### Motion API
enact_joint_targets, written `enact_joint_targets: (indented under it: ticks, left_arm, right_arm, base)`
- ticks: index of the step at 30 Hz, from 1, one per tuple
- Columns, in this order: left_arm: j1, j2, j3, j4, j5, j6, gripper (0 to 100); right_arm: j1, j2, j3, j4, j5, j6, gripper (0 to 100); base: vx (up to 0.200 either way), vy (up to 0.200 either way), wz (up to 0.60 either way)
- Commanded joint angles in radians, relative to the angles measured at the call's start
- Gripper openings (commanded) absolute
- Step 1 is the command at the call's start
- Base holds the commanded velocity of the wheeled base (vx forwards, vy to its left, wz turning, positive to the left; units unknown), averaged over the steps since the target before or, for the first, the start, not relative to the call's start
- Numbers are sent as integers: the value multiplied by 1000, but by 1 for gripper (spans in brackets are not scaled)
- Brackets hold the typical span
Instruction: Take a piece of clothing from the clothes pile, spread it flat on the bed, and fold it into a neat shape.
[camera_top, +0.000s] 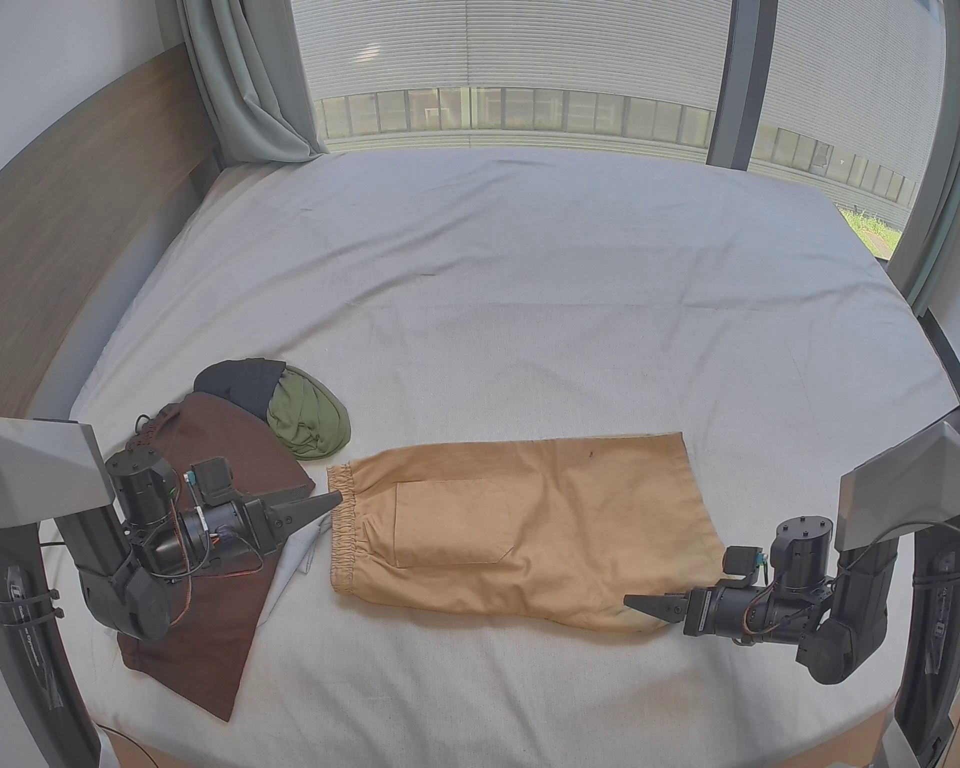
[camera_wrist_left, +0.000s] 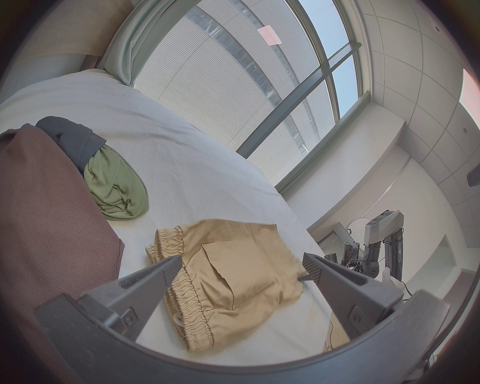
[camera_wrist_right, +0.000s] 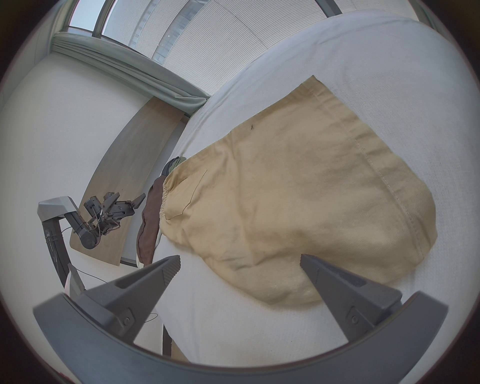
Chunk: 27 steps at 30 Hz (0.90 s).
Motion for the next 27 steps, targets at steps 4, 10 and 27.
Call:
enact_joint_targets:
  ticks: [4,10,27]
  left_arm:
    - [-1,0,3,0,-7,-4,100]
    - [-4,-11,11,0,-24,-9,100]
    - [-9,40,14,0,-27,-10,100]
  right_arm:
    - [6,-29,-3,0,1,0,100]
    - [46,-115,4,1,-44,-3,100]
    - [80,-165,3,1,-53,-1,100]
  base:
    - [0,0,0]
    - [0,0,0]
    - [0,0,0]
